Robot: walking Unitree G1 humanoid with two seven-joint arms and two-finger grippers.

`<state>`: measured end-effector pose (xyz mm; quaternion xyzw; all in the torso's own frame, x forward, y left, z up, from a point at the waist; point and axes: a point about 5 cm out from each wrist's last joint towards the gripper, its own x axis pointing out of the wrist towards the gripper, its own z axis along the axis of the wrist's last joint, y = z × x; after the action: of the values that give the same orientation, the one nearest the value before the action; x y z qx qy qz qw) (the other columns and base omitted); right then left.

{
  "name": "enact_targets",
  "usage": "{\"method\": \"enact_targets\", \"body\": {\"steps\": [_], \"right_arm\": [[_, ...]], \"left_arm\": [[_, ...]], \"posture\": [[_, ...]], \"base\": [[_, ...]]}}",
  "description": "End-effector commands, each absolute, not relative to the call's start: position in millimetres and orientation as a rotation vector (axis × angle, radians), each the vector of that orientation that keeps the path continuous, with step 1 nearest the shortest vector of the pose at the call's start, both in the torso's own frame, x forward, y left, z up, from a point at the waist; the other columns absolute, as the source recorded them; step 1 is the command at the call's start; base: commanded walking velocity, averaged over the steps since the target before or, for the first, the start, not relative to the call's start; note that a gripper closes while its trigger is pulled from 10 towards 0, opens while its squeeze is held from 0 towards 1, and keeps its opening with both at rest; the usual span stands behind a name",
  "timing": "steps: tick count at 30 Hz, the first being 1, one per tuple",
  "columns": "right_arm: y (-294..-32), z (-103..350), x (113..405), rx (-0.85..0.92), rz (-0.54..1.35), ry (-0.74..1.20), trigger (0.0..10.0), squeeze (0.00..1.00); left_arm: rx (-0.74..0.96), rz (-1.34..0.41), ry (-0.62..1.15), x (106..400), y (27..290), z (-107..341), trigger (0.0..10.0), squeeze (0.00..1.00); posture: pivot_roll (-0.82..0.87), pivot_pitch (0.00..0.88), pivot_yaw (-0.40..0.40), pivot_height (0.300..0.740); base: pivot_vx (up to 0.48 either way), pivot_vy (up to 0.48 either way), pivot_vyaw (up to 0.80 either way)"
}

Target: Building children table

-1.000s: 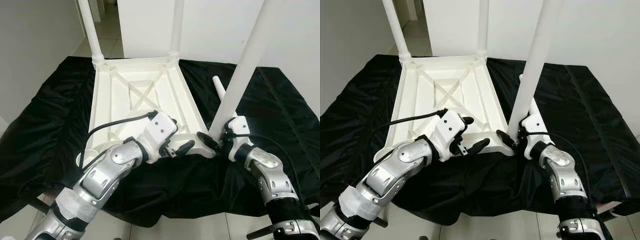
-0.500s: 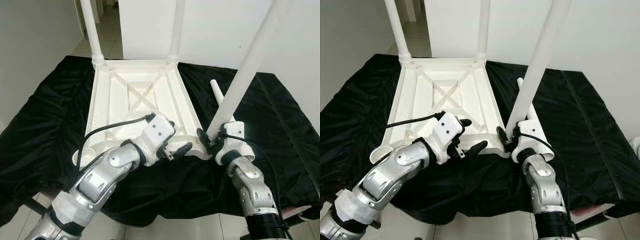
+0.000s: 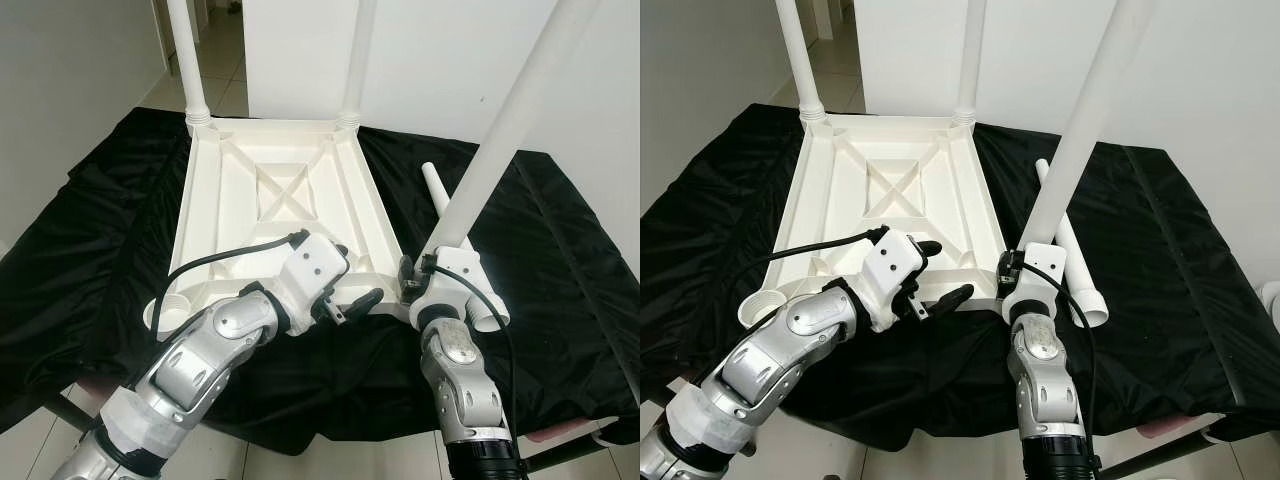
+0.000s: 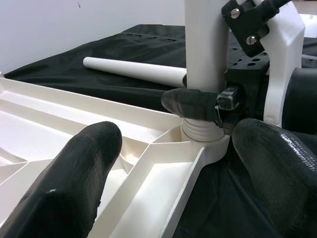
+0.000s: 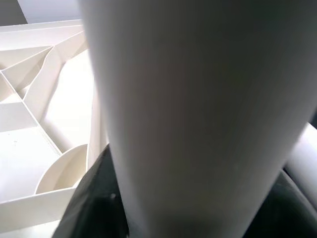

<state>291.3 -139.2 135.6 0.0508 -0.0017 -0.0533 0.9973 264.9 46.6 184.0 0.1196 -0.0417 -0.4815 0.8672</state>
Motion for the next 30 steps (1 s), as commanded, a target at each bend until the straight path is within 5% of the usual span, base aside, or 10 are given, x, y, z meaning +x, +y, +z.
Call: {"method": "enact_targets", "body": {"steps": [1,11,12,13,14,22,29,30], "right_arm": [[-132.9,136.0,286.9,0.157,-0.065,-0.010,10.0,1.00],[-152.8,146.2,284.4,0.113,0.178,-0.065,10.0,1.00],[-155.0,145.5,284.5,0.100,0.212,-0.056,10.0,0.36],[-155.0,145.5,284.5,0.100,0.212,-0.056,10.0,0.36],[-158.6,145.6,286.8,0.071,0.282,-0.054,10.0,0.00],[-166.5,146.3,304.2,-0.076,0.568,-0.032,10.0,0.00],[-170.0,145.2,308.3,-0.101,0.634,-0.013,10.0,0.00],[-173.7,142.8,311.3,-0.116,0.665,0.012,4.0,0.00]], "left_arm": [[0.268,-1.090,-0.079,259.4,45.2,182.8,10.0,0.00],[0.275,-1.092,-0.085,260.3,45.0,184.0,10.0,0.00],[0.276,-1.091,-0.086,260.8,45.1,184.2,10.0,0.00],[0.276,-1.091,-0.086,260.8,45.1,184.2,10.0,0.00],[0.276,-1.092,-0.089,261.3,44.8,184.9,10.0,0.00],[0.276,-1.098,-0.101,263.3,41.6,187.4,10.0,0.00],[0.275,-1.098,-0.105,263.0,40.8,187.9,10.0,0.00],[0.274,-1.093,-0.107,262.5,40.9,188.3,10.0,0.00]], "posture": [[0.01,0.017,-0.071,0.740],[0.01,0.006,-0.068,0.740],[0.01,0.002,-0.067,0.740],[0.01,0.002,-0.067,0.740],[0.01,0.000,-0.064,0.740],[0.00,0.002,-0.059,0.740],[0.01,0.004,-0.065,0.740],[0.02,0.007,-0.071,0.740]], "base": [[0.000,0.000,0.00],[0.000,0.000,0.00],[0.000,0.000,0.00],[0.000,0.000,0.00],[0.000,0.000,0.00],[0.000,0.000,0.00],[0.000,0.000,0.00],[0.000,0.000,0.00]]}}
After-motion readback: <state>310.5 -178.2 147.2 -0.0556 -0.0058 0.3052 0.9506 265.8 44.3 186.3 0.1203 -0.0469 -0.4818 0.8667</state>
